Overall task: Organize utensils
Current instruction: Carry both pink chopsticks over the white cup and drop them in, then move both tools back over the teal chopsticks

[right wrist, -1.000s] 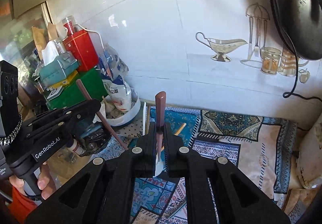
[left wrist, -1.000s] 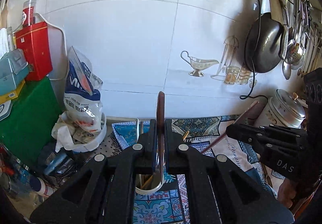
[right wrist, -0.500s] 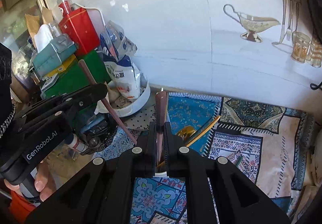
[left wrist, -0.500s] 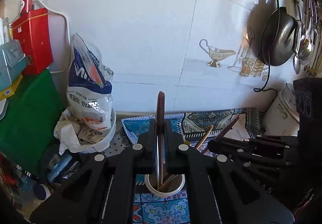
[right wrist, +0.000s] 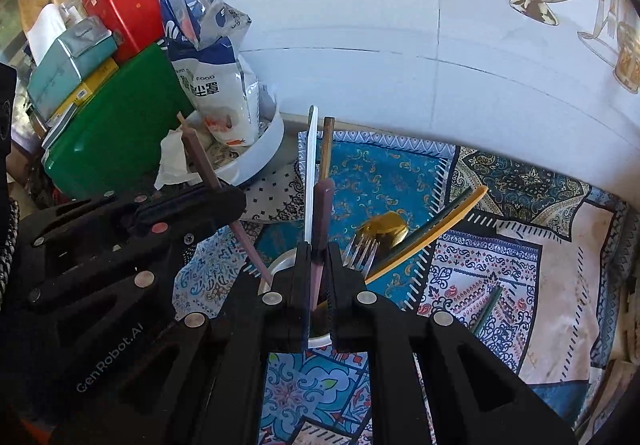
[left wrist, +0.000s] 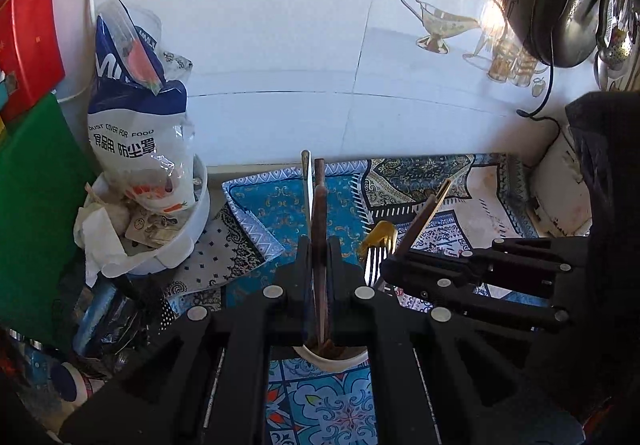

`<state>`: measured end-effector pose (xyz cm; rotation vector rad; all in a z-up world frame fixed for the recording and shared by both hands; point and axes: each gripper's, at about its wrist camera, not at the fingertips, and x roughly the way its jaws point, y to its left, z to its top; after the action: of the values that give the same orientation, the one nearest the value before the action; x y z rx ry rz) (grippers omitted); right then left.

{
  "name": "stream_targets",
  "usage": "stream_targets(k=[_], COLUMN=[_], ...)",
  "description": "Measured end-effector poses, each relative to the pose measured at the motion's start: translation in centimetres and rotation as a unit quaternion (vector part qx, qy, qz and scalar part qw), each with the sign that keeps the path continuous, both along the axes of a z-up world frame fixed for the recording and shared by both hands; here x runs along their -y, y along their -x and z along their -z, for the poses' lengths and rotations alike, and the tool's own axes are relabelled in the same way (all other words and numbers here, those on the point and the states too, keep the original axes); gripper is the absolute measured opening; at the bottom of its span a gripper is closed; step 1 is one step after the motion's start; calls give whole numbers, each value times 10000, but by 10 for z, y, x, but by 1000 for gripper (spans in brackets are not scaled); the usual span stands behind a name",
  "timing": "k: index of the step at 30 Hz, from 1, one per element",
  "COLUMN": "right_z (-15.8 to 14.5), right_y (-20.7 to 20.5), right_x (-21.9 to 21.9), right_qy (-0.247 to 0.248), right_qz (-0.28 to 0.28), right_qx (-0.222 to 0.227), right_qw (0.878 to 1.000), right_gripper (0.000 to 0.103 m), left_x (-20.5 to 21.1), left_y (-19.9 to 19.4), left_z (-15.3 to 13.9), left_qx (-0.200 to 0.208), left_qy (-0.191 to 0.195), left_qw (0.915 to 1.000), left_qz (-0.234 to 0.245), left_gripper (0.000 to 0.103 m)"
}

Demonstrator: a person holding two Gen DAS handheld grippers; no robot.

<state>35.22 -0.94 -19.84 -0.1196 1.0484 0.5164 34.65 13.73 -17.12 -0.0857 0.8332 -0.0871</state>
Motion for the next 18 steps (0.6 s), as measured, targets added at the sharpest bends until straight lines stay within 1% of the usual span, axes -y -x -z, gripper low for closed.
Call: stream_targets(k=[4,7,9,11,15,18], right_z=[-2,-5,-11,-16,-30,-39], right_y=[-2,-1,2,4,10,15], right_x=[-2,0,2,4,15,25], right_qy=[52,100,147,169,171,163], right_qz=[-16,-43,-49,-47,-11,31], right_qx=[72,145,260,372,599,747], right_qw=[10000,9998,9995,9992,9981,9971], right_gripper=[7,13,21,26,30,34], left_x=[0,-1,-2,-3,-2,1], left_y=[-2,-2,0,2,9,16], left_z=[0,-5,-9,-14,-26,-35], left_qx=[-41,-5,28,82,217,334], left_qy=[-6,11,61,72,67,78], left_qw=[10000,10000,9999,9999,9995,9990], left_qz=[1,-42,-78,-131,-233,-270], left_gripper=[4,5,5,5,7,13])
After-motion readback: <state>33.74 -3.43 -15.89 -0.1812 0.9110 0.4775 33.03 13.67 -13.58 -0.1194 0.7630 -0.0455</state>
